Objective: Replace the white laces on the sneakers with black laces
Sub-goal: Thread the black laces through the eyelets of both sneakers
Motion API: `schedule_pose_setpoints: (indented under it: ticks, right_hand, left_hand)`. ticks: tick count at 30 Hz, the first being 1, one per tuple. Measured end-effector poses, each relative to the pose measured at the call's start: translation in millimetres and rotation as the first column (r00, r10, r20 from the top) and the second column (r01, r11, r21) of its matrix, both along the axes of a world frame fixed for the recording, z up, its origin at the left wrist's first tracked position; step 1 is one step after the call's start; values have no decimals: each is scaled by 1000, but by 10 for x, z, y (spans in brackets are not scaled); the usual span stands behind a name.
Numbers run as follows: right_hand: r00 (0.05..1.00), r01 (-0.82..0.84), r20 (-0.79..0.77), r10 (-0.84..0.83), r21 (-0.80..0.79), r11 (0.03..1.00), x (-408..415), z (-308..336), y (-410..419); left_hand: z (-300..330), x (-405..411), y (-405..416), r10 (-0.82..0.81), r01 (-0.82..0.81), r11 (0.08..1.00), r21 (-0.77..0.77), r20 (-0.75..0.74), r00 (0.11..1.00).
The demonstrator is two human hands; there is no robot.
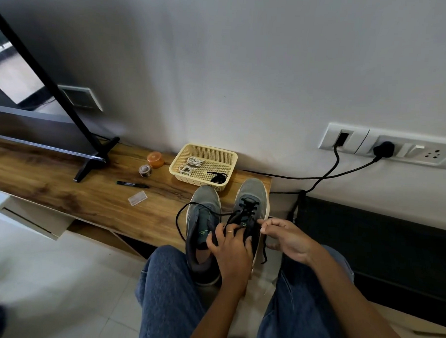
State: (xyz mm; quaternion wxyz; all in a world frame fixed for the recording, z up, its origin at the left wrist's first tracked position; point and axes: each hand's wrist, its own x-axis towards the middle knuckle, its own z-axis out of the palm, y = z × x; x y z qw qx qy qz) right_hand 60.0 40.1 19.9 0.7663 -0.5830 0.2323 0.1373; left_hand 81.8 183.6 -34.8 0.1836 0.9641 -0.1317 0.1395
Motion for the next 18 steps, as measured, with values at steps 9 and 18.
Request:
schedule_pose_setpoints:
  ticks: [9,18]
  right_hand:
    - [956,293,-51,-289,159,943,173,114,-18]
    - [949,314,-54,-310,108,943,217,134,79]
  left_hand:
    - [-9,32,37,-73,72,995,-68,-15,997]
    - [13,60,53,-252,252,968,-7,-12,968]
